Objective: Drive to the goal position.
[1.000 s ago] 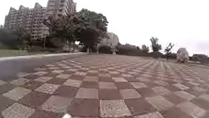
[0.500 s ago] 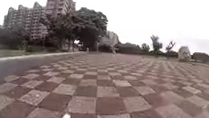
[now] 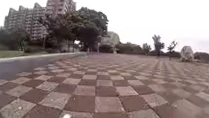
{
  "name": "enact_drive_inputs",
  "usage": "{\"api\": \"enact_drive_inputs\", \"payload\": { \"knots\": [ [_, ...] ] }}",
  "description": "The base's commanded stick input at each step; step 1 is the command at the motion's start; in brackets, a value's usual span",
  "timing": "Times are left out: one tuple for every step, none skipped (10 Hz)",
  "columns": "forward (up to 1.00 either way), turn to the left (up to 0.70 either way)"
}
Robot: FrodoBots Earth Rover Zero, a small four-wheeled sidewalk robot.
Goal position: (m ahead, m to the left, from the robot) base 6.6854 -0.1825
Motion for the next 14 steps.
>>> {"api": "enact_drive_inputs", "payload": {
  "knots": [
    [0.70,0.02],
    [0.70,0.02],
    [0.70,0.02],
    [0.70,0.02],
    [0.70,0.02],
    [0.70,0.02],
    [0.70,0.02],
    [0.70,0.02],
    [0.70,0.03],
    [0.70,0.03],
    [0.70,0.03],
    [0.70,0.03],
    [0.70,0.03],
    [0.70,0.02]
  ]
}}
